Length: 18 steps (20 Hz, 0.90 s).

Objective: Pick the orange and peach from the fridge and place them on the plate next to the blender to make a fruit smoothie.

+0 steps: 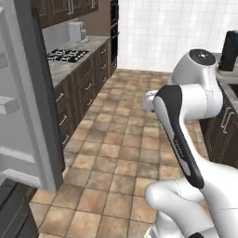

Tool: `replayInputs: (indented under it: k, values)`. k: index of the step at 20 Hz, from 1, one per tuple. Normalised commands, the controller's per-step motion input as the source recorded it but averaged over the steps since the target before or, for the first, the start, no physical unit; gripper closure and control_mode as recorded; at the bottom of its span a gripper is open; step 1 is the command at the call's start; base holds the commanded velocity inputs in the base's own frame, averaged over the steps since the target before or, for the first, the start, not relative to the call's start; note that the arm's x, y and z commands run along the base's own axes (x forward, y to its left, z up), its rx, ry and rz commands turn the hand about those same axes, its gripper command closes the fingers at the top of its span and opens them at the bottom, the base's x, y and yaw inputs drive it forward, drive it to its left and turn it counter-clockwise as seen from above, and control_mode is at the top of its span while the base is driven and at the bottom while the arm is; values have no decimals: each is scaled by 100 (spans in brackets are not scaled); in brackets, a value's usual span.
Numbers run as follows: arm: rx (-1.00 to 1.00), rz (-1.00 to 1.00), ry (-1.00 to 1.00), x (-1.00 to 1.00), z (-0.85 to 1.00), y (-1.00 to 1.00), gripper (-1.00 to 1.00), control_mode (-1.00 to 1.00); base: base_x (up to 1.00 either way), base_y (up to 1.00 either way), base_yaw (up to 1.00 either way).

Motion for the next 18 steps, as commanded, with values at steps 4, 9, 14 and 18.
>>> replayInputs:
  k: [4, 9, 14, 18]
  values:
    - [0, 0, 0, 0, 0, 0, 100, 100, 14, -86, -66]
    - [0, 0, 0, 0, 0, 0, 100, 100, 83, -64, -39]
    - [0, 0, 0, 0, 0, 0, 100, 100, 100, 0, -13]
    - [0, 0, 0, 0, 0, 0, 100, 100, 100, 0, -13]
